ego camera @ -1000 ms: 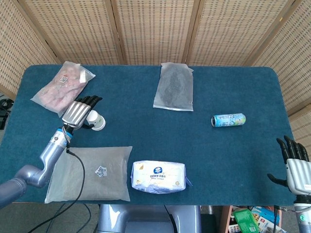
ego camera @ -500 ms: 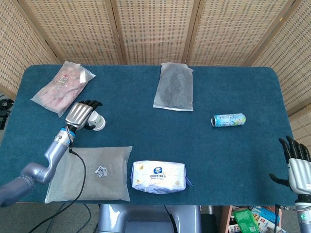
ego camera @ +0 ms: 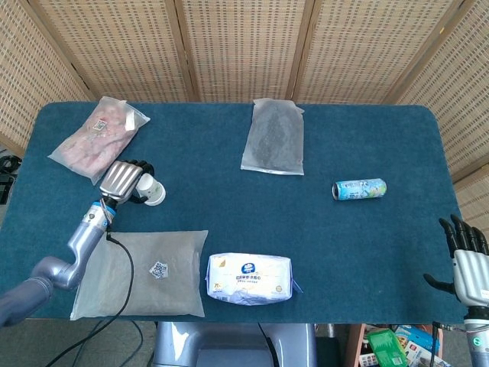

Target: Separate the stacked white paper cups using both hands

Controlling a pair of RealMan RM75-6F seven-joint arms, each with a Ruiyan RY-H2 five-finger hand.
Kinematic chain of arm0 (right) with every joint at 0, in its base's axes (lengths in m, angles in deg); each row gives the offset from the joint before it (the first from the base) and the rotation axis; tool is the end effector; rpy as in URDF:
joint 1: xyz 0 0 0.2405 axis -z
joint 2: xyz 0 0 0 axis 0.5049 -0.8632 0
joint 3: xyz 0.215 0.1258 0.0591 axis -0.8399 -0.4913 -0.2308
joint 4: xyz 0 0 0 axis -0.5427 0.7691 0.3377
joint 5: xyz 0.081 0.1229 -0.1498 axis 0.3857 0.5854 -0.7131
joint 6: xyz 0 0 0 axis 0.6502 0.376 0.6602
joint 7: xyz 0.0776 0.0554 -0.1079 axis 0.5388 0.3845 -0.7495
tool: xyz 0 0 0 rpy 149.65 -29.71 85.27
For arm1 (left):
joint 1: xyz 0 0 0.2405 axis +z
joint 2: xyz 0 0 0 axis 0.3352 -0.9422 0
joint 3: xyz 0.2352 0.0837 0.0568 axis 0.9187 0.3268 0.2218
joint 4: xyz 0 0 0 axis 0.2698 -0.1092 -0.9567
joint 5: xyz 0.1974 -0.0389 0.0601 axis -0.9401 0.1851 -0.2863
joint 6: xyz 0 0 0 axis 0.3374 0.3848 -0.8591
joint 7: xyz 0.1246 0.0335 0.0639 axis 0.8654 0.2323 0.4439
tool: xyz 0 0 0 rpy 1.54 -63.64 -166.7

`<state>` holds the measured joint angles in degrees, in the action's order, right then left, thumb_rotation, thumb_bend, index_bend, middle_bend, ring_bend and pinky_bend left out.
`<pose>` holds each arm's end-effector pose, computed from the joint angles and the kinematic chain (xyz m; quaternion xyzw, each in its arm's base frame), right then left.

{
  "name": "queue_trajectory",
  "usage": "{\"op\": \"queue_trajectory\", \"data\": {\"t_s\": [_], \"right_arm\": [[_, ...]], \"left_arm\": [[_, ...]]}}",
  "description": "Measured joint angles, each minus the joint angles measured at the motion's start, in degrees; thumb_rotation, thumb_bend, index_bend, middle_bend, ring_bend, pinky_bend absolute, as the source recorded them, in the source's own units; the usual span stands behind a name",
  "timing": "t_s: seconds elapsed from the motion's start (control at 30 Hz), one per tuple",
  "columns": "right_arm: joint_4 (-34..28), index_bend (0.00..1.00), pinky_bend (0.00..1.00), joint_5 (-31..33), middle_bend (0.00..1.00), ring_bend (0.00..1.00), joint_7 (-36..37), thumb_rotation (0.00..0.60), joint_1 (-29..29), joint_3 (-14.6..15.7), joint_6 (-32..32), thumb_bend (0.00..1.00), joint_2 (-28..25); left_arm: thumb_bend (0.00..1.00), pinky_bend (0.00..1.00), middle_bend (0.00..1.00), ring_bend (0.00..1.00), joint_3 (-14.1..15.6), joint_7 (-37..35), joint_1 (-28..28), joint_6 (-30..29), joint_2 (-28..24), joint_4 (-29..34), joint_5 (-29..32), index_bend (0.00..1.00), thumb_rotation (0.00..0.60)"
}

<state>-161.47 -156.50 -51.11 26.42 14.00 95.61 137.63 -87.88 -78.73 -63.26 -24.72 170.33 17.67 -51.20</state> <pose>-0.3203 -0.1850 0.1747 0.5554 -0.4179 0.3305 0.6384 -0.2356 0.4210 0.0249 -0.7376 -0.3132 -0.3429 0.4902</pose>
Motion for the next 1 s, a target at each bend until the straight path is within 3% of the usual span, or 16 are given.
{"op": "queue_trajectory", "data": {"t_s": [0.3,0.5,0.73,0.87,1.0], "right_arm": [[-0.1,0.00,0.00,0.1,0.00,0.00,0.0,0.600,-0.1,0.1,-0.3,0.00,-0.1],[-0.3,0.00,0.00,-0.1,0.00,0.00,-0.5,0.600,-0.2,0.5,-0.5,0.00,0.1],[-0.6,0.01,0.00,-1.7,0.00,0.00,-0.4,0.600,-0.6,0.7,-0.4,0.00,0.3],[0.9,0.14,0.00,-3.8,0.01,0.00,0.0,0.600,-1.8,-0.1,-0.1,0.00,0.0],[3.5,0.23,0.00,-6.8,0.10,0.00,2.6,0.600,-3.3,-1.5,1.1,0.00,0.2]], "left_arm": [[0.14,0.50,0.45,0.43,-0.2,-1.7,0.6,-0.7,-1.1,0.9,0.8,0.46,0.600],[0.14,0.50,0.46,0.44,-1.1,-6.6,1.4,-1.7,-3.0,4.4,1.6,0.47,0.600],[0.14,0.50,0.46,0.44,-3.5,-19.9,2.6,-1.3,-7.4,12.8,3.7,0.47,0.600],[0.16,0.50,0.46,0.44,-5.5,-29.7,2.8,1.0,-9.8,17.7,5.8,0.47,0.600],[0.20,0.50,0.46,0.44,-7.8,-40.7,2.6,5.6,-11.9,21.9,7.8,0.47,0.600]]}}
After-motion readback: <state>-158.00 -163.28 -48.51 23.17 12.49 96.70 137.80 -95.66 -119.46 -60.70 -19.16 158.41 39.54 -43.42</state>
